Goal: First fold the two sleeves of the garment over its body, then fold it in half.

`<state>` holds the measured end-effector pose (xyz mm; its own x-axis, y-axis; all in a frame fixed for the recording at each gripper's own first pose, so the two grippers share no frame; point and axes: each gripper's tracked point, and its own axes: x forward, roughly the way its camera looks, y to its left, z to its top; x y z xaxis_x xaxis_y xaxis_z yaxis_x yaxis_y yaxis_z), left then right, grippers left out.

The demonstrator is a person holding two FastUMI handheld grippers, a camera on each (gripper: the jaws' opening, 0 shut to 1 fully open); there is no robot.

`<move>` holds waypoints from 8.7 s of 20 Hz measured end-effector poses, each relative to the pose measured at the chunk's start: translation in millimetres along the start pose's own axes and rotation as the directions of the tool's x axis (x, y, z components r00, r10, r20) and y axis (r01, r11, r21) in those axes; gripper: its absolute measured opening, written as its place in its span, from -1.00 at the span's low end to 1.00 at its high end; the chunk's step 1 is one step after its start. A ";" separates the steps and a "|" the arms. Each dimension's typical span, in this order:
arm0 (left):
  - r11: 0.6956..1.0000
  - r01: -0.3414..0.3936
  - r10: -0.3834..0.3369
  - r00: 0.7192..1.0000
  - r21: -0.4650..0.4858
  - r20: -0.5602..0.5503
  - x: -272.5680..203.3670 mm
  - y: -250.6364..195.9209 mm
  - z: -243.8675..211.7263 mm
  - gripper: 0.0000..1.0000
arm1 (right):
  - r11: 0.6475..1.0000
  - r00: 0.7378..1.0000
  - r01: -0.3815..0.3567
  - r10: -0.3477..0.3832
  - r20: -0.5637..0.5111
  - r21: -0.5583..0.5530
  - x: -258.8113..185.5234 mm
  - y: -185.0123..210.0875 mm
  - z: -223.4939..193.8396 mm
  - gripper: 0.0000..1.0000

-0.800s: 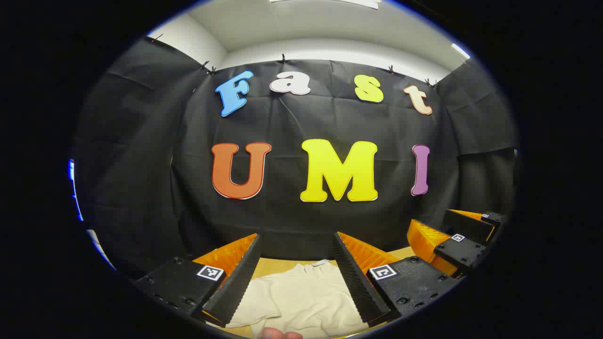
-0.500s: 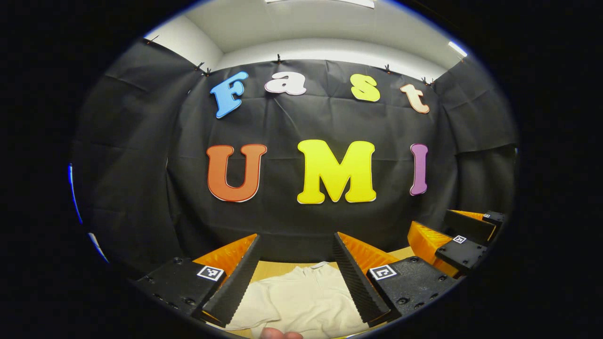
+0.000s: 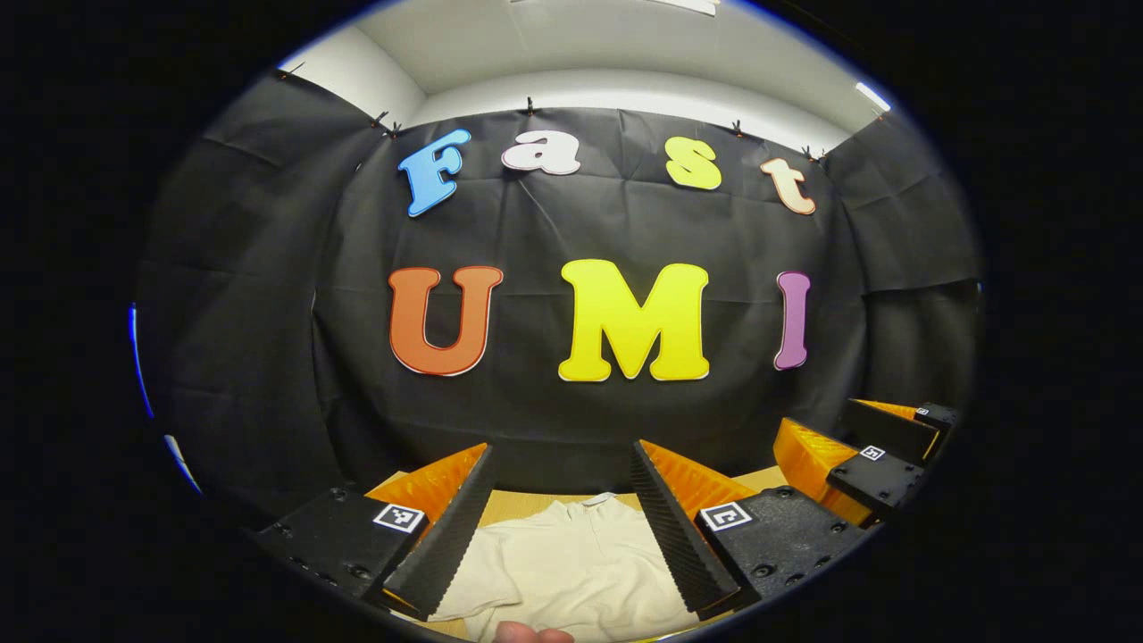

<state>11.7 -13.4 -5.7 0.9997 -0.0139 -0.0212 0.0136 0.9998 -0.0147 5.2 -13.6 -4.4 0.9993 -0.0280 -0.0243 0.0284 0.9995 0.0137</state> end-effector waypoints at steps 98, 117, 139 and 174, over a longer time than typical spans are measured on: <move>0.994 -0.046 0.065 0.978 0.098 -0.200 -33.9 18.3 -85.5 0.98 | 0.993 0.855 0.106 -0.113 -0.506 -0.042 59.8 -283.1 -108.4 -0.99; 0.873 -0.476 0.488 0.853 0.107 -0.187 -119.6 226.9 -78.9 0.98 | 0.873 0.758 -0.486 0.402 -0.513 -0.033 191.7 133.1 -153.3 -0.99; 0.849 -0.510 0.529 0.815 0.139 -0.235 -147.6 285.4 -97.3 0.98 | 0.830 0.627 -0.553 0.472 -0.620 0.073 155.9 298.9 -303.9 -0.34; 0.976 -0.092 0.197 0.752 0.195 -0.629 -229.5 324.3 -318.4 0.99 | 0.838 0.788 -0.544 0.494 -0.368 -0.038 -31.6 168.7 -92.5 0.65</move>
<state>-220.1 309.5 -323.9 0.7414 0.1770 -0.6473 -0.0748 0.9804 0.1825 -23.8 157.2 -93.8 0.7923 0.4770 -0.3805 -0.5205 0.8538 -0.0136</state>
